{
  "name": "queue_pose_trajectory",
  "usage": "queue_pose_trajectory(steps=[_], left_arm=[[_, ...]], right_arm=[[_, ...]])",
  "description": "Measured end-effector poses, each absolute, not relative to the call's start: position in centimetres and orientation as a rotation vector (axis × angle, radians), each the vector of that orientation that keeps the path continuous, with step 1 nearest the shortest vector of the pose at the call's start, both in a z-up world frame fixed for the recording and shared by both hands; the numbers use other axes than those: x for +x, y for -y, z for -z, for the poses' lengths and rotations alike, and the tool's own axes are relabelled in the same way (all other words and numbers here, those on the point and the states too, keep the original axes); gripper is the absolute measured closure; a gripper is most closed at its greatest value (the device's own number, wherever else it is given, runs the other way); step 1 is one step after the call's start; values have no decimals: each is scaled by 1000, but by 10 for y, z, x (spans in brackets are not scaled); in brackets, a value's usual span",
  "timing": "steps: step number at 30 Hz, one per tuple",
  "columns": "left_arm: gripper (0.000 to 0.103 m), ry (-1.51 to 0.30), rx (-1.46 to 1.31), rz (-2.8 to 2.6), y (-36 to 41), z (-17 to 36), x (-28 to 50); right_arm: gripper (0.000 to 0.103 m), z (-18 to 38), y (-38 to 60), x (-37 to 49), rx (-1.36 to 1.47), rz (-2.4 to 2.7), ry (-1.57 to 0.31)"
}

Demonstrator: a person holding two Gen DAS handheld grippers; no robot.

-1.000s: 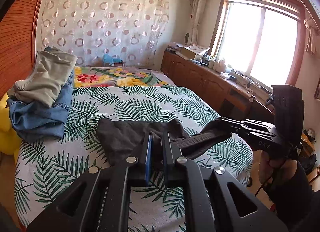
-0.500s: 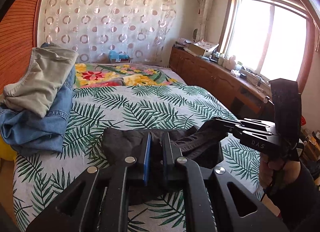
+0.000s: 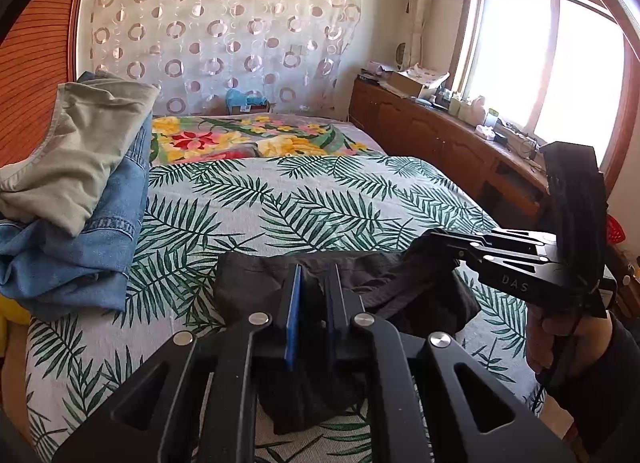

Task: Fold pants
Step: 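Lower the shorts onto the bed and open both grippers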

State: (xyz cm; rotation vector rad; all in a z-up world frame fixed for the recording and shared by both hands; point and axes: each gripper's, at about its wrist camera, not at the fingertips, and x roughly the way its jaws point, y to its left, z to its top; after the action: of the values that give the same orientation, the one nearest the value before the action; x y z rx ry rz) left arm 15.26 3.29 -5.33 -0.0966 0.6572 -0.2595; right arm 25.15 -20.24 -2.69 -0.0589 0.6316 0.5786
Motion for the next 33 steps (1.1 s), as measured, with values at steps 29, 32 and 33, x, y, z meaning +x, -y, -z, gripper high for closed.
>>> queue_pose_trajectory(steps=[29, 32, 33], left_arm=[[20, -751, -95, 231, -43, 78, 153], [20, -771, -86, 210, -44, 83, 154], [20, -776, -84, 207, -44, 84, 154]], right_arm=[[77, 24, 228, 227, -76, -549, -544], [77, 23, 231, 227, -61, -557, -563], [77, 23, 231, 226, -67, -557, -567]])
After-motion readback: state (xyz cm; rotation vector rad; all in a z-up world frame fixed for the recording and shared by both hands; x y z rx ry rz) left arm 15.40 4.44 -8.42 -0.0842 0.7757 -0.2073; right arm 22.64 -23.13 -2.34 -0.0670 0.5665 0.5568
